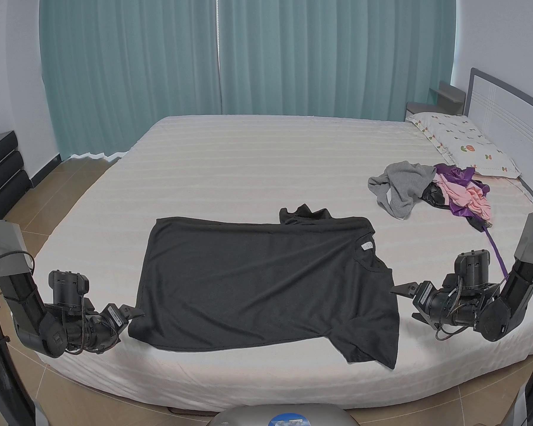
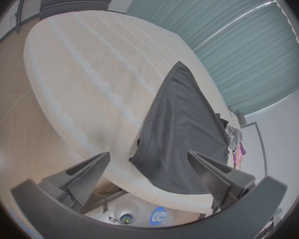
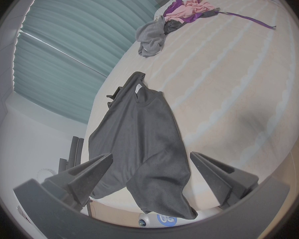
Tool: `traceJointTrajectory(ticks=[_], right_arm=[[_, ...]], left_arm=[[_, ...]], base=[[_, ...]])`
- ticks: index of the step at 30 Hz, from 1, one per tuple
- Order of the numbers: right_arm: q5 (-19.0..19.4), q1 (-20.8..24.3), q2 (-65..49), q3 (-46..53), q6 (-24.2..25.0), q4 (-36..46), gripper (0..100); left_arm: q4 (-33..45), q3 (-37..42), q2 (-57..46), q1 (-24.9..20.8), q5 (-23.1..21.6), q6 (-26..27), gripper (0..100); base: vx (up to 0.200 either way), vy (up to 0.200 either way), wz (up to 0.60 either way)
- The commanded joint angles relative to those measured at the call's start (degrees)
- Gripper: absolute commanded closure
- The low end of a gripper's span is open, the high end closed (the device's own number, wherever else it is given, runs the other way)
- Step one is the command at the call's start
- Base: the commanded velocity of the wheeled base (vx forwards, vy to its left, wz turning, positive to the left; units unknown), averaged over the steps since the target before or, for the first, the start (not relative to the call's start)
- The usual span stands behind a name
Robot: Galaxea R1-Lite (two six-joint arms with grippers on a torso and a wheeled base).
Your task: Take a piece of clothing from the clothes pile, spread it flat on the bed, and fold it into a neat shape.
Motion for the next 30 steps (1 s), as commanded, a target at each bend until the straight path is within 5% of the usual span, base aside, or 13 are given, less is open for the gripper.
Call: traceJointTrajectory(ticks=[1,11,12,30], right_arm=[[-0.05,0.96,1.56,0.43,-0.08,-0.44,0],[-0.49,2.28,3.58,0.43,-0.08,-2.55,0],[-0.49,2.28,3.67,0.52,-0.17,-2.55,0],[-3.31,5.44,10.0,-1.07,-3.25,-2.47,0]], left_arm=[[0.0,0.24,2.85,-1.77,1.84,1.21,0],[-2.55,-3.36,7.34,-3.44,6.14,4.2,0],[-2.64,-3.54,7.34,-3.44,6.06,4.11,100],[-1.76,-0.37,-2.07,-2.56,6.14,4.02,100]], base=[[0.0,0.0,0.0],[0.0,0.0,0.0],[0.0,0.0,0.0],[0.0,0.0,0.0]])
